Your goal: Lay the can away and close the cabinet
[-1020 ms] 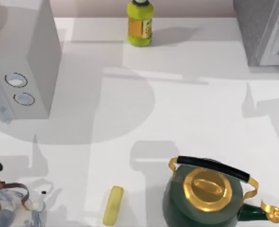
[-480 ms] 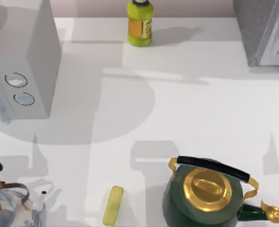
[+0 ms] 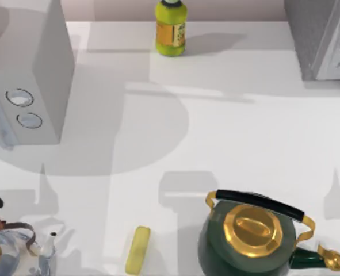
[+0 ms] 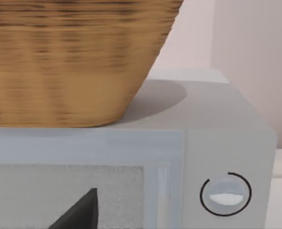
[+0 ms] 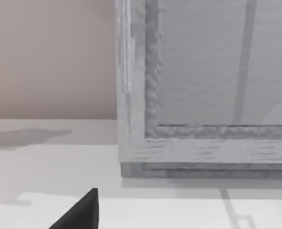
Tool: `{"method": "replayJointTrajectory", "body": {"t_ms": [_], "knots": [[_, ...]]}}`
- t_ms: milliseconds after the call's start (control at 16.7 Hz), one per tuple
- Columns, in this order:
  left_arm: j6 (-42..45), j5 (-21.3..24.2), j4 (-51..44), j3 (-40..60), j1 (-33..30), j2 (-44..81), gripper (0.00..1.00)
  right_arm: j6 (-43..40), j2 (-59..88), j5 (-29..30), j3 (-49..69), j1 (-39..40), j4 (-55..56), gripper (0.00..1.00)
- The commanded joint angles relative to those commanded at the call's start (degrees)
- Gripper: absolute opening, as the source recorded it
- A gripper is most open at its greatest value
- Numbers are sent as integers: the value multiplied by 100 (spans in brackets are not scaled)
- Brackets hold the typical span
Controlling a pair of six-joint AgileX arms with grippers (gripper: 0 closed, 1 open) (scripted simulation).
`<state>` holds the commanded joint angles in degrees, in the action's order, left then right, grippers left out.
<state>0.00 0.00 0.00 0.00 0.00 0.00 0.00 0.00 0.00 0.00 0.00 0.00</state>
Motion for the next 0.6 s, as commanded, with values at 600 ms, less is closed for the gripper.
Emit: {"method": "replayJointTrajectory", "body": {"t_ms": [600], "knots": [[0,0,0,0,0,0,100,-150,2212,-1699,587,-1575,1892,100]]}}
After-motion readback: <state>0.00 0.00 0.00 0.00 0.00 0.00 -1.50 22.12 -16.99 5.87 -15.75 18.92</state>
